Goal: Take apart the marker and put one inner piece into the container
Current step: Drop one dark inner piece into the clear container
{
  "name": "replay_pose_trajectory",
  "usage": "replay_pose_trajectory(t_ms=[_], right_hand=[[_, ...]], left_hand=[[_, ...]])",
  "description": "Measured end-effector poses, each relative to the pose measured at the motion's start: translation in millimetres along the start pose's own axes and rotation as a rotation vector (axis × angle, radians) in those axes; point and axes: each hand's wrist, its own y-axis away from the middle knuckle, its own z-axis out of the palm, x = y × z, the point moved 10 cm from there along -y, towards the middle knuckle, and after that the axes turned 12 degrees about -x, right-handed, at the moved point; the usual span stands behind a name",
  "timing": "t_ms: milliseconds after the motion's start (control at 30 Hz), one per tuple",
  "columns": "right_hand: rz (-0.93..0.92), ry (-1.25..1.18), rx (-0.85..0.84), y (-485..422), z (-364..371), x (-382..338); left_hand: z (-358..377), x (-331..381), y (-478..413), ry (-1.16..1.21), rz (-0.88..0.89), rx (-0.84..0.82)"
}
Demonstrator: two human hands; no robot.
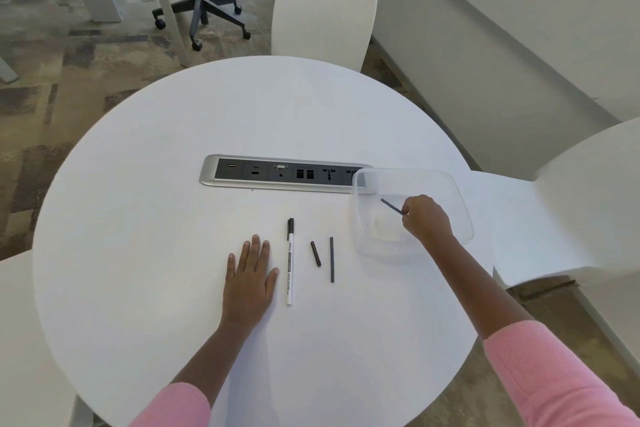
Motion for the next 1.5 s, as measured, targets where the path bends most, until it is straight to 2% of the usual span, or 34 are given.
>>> replay_pose_trajectory(t_ms=[300, 733, 867, 1033, 1133, 1300, 1500], right_hand=[[-0.008, 0.173, -0.160, -35.4, 27.5, 13.2], [-0.045, 0.173, -0.154, -42.1, 27.4, 17.9], [-0.073, 0.025, -0.049, -34.0, 2.7, 14.1], [-0.224, -0.137, 0.227, 5.3, -51.8, -17.6], [-0.307, -0.272, 0.276, 33.0, -61.7, -42.8], [-0.362, -0.442, 0.148, 61.5, -17.5, -84.2], [-0.316, -0.404, -0.076, 82.1, 76.9, -123.7]], left_hand=[[-1.7, -0.6, 1.6, -0.009, -0.037, 0.023], [-4.6, 1.4, 2.2, -0.028, -0.057, 0.037], [-3.1, 1.2, 2.3, -0.021, -0.067, 0.013], [0.0, 1.5, 1.3, -0.006, -0.075, -0.061], [0.7, 2.4, 1.4, -0.004, -0.066, -0.089], [-2.0, 1.5, 1.3, 0.022, -0.020, -0.113], [-0.5, 2.0, -0.1, 0.011, 0.050, -0.170]])
